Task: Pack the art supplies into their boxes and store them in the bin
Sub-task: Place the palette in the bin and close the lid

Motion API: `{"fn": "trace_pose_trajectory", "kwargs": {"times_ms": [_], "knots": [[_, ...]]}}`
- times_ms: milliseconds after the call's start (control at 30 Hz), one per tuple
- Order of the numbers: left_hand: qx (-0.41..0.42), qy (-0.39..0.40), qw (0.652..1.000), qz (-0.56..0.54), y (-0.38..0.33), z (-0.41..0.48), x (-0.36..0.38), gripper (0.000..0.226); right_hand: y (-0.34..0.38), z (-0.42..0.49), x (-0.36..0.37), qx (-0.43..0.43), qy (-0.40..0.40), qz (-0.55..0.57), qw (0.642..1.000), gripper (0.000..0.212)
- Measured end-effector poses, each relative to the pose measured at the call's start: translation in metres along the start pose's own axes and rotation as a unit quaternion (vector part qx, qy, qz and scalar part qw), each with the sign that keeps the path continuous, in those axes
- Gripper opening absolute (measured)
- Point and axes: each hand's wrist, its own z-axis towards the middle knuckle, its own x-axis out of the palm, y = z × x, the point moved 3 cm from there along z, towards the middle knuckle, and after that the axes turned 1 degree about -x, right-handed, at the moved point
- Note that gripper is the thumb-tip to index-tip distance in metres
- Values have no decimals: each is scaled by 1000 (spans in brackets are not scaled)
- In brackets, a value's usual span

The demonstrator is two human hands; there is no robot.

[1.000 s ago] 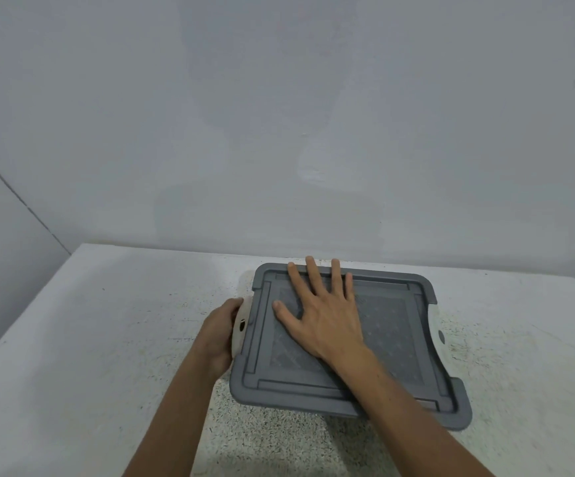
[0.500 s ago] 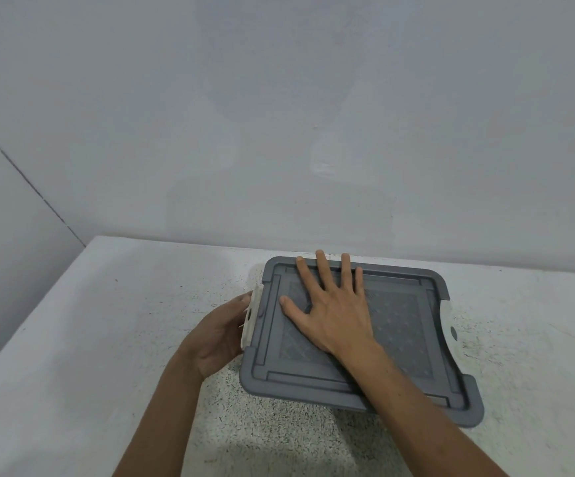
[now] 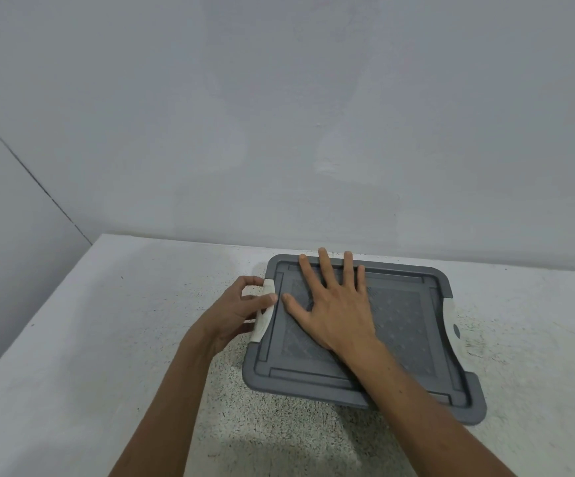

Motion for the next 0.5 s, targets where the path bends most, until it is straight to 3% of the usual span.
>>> {"fn": "trace_pose_trajectory", "kwargs": {"times_ms": [333, 500], "knots": [[34, -74, 993, 83, -9, -8, 5, 47, 2, 0, -2, -10, 1, -5, 1000, 79], [144, -176, 943, 242, -3, -18, 21, 50, 1, -5, -5, -29, -2, 7, 1000, 76]]}}
